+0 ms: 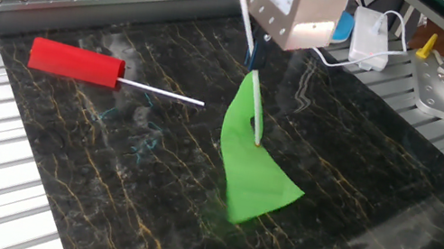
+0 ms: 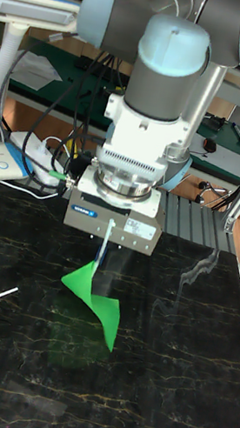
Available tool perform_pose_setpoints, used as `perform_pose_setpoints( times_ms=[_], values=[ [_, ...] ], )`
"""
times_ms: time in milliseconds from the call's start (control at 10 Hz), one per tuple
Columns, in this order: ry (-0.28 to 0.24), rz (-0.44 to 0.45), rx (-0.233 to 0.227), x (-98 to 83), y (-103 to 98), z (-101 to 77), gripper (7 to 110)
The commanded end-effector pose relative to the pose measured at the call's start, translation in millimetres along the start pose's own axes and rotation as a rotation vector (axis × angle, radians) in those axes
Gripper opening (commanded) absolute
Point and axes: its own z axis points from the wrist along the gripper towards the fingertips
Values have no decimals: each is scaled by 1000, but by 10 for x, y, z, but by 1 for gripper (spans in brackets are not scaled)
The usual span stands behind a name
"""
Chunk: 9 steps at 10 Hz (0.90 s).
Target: Wave the flag
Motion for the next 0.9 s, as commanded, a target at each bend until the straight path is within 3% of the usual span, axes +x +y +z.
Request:
perform_pose_setpoints(
  times_ms=[0, 600, 800],
  values=[
    [-35, -14, 27, 79, -71, -83, 7],
    [-37, -30, 43, 102, -90, -116, 7],
    [-32, -56, 31, -31, -100, -57, 7]
  ],
)
